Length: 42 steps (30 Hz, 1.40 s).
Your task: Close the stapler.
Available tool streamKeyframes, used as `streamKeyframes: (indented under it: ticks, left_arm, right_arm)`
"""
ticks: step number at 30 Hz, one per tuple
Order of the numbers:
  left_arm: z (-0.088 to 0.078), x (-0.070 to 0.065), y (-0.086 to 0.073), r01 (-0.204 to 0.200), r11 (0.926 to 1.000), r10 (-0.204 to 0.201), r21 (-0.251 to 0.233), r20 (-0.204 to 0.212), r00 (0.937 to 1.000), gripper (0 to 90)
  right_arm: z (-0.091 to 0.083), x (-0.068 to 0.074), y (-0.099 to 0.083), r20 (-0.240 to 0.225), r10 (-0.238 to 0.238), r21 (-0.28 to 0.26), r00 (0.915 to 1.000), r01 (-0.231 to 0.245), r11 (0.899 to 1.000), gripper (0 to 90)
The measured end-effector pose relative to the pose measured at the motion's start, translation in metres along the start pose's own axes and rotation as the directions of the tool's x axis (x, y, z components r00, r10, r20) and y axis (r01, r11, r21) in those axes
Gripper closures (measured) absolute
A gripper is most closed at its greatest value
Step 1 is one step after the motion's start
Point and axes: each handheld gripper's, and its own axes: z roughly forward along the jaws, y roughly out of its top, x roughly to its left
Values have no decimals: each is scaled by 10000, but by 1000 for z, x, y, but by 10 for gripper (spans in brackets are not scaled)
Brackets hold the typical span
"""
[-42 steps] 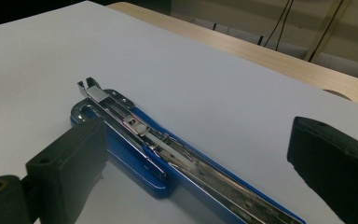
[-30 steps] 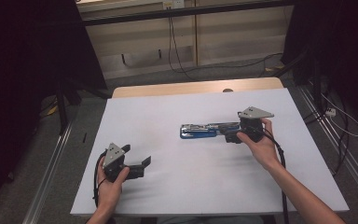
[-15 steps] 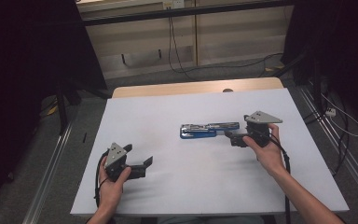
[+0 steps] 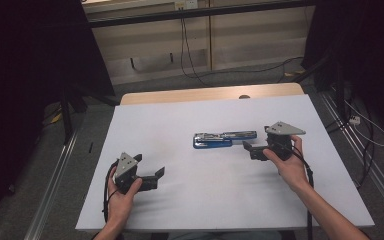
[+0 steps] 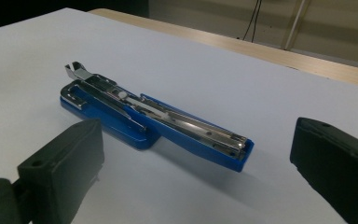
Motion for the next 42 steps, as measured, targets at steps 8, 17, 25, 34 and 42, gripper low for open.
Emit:
streamKeyframes:
  ticks: [8,17,25,34,42]
  left_arm:
    - [6,-2,4,295,9996,-295,-47,82,9995,48]
    - [29,2,13,340,9993,-343,172,162,9993,76]
    - [45,-7,29,-386,9992,390,-140,360,9986,75]
    - [67,-8,30,-458,9989,452,99,589,9972,41]
    - [80,-13,44,-551,9981,569,-270,731,9957,41]
  right_arm:
    - [0,-4,-4,-109,245,37,9996,-245,9997,26]
    - [0,-8,-8,-248,340,208,9991,-335,9992,34]
    - [-1,-14,-10,-274,419,291,9987,-411,9987,78]
    - [1,-16,-11,-378,402,454,9985,-384,9982,148]
    - [1,-19,-8,-575,384,494,9976,-356,9981,233]
